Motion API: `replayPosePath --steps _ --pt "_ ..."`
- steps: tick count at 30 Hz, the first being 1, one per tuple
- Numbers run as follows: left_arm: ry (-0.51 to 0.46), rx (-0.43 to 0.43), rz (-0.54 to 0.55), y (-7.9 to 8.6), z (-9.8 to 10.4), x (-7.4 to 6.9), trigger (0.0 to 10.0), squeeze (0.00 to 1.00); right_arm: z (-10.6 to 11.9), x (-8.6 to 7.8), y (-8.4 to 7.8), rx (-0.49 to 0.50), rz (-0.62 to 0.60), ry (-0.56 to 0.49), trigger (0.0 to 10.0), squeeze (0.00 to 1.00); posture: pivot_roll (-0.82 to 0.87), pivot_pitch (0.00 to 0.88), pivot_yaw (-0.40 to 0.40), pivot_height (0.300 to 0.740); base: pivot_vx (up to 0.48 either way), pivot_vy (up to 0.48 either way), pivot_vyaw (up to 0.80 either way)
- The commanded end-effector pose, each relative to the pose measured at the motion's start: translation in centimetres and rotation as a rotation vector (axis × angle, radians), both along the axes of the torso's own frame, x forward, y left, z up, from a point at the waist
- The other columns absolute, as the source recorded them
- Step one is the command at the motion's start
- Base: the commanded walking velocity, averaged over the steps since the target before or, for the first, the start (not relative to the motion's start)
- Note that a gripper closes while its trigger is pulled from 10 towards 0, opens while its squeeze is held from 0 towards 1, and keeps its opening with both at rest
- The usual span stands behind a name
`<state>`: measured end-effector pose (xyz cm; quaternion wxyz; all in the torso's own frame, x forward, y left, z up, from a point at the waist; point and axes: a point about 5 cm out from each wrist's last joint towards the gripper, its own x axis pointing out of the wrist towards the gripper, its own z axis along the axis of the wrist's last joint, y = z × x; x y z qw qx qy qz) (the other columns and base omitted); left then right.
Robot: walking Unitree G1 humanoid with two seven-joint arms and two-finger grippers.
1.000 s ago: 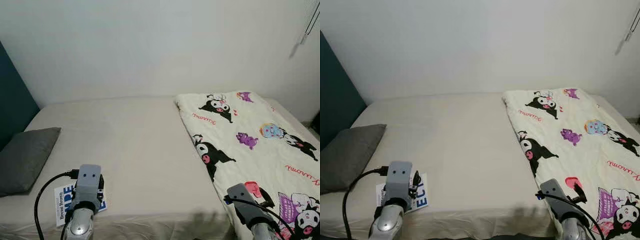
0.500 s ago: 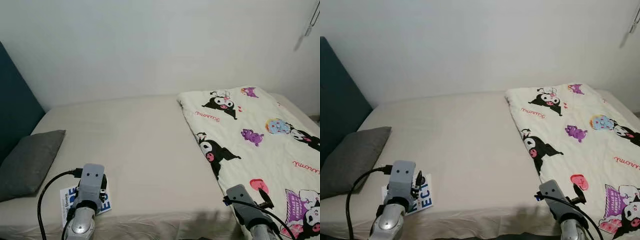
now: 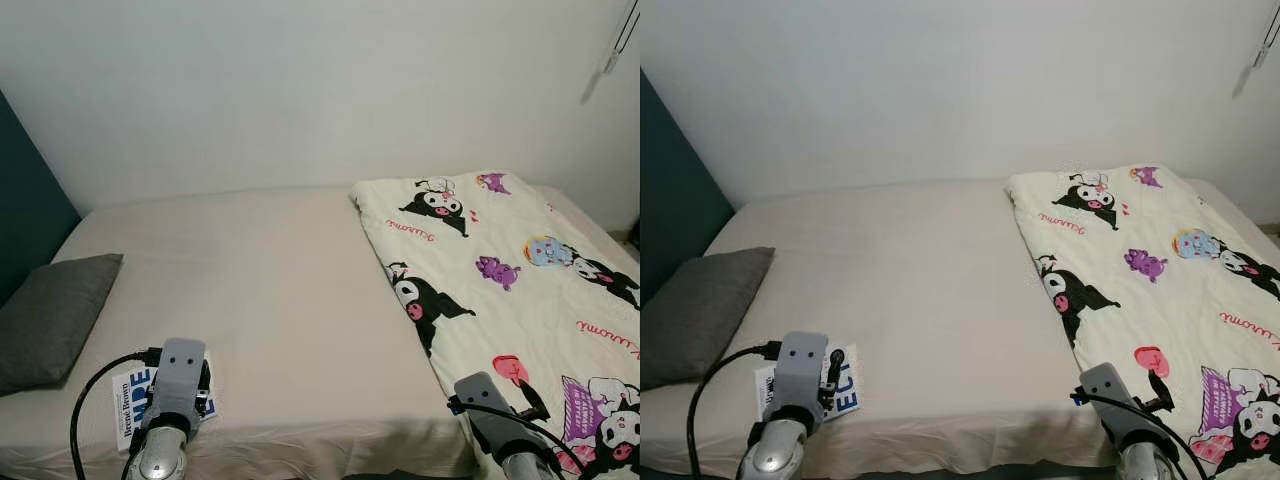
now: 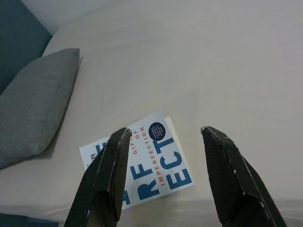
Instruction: Clean up the room
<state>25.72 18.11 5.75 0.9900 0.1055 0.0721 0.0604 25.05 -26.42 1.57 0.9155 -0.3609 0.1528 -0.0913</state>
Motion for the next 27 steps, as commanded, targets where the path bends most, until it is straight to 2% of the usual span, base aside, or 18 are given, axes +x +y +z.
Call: replayPosePath --steps 1,11,19,27 --pt "0.01 0.008 0.007 0.13 -0.17 -0.34 10.0 0.0 -0.49 -0.55 0.02 -0.003 0.002 0.027 10.0 0.0 0.0 0.175 0.059 0.74 0.0 0.0 0.0" --pt "0.009 0.009 -0.012 -0.18 -0.03 0.01 10.0 0.0 -0.43 -0.54 0.14 -0.003 0.004 0.024 10.0 0.0 0.01 0.181 0.053 0.74 0.0 0.0 0.0" --pt "0.009 0.008 0.005 -0.07 -0.16 -0.51 10.0 0.0 -0.44 -0.69 0.22 -0.003 0.006 0.022 10.0 0.0 0.02 0.171 0.031 0.74 0.0 0.0 0.0" --pt "0.02 0.008 0.005 0.14 -0.46 -0.6 10.0 0.0 -0.54 -0.93 0.42 -0.019 0.022 0.022 10.0 0.0 0.01 0.163 0.056 0.74 0.0 0.0 0.0"
